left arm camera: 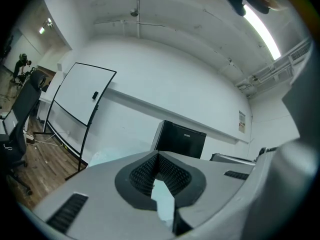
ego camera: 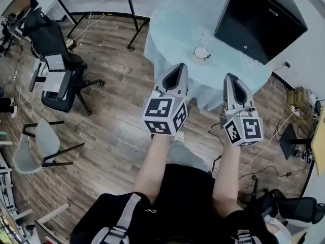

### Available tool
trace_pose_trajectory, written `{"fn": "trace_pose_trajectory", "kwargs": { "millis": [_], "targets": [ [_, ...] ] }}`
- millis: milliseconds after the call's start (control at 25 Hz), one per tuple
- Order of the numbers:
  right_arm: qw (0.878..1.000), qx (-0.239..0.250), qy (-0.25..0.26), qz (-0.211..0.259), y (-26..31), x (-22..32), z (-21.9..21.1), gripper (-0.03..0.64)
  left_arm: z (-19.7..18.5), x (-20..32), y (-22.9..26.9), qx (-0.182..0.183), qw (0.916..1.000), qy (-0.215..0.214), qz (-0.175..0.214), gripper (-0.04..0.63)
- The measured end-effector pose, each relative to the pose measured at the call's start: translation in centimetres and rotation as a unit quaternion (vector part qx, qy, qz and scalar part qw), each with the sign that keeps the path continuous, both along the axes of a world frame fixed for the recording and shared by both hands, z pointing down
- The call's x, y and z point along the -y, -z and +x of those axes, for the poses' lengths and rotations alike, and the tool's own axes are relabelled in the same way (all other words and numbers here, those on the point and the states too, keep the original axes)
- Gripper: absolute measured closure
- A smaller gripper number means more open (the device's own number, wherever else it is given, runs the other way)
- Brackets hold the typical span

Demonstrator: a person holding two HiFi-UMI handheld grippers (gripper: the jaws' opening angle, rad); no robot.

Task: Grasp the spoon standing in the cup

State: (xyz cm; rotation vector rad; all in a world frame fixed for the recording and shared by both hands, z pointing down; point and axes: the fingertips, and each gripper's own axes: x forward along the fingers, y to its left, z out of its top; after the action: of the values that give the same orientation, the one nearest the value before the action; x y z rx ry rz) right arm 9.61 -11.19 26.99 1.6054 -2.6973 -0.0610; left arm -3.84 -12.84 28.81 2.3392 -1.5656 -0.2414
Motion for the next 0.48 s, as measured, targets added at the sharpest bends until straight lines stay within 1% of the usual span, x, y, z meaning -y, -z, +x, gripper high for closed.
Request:
{"fn": "trace_pose_trajectory", "kwargs": {
  "millis": [80,200,320,480],
  "targets": [
    [1.000,0.000,0.004,0.004,0.6,2.7,0.4,0.614,0.3,2.4,0.0,-0.007,1.0000,0.005,0.000,0.595],
    [1.000,-0.005,0.017,0.005,0.5,6.1,0.1,0.612,0.3,5.2,-0.6,-0.024,0.9995,0.015,-0.012,0.595],
    [1.000,-0.003,0.022,0.006,0.5,8.3,-0.3,0.613,0.1,7.3,-0.2,-0.024,0.9995,0.021,-0.009,0.595],
    [0.999,0.003,0.026,0.019,1.7,10.0,-0.7,0.614,-0.2,9.1,0.9,-0.020,0.9995,0.024,-0.001,0.595]
  ]
}}
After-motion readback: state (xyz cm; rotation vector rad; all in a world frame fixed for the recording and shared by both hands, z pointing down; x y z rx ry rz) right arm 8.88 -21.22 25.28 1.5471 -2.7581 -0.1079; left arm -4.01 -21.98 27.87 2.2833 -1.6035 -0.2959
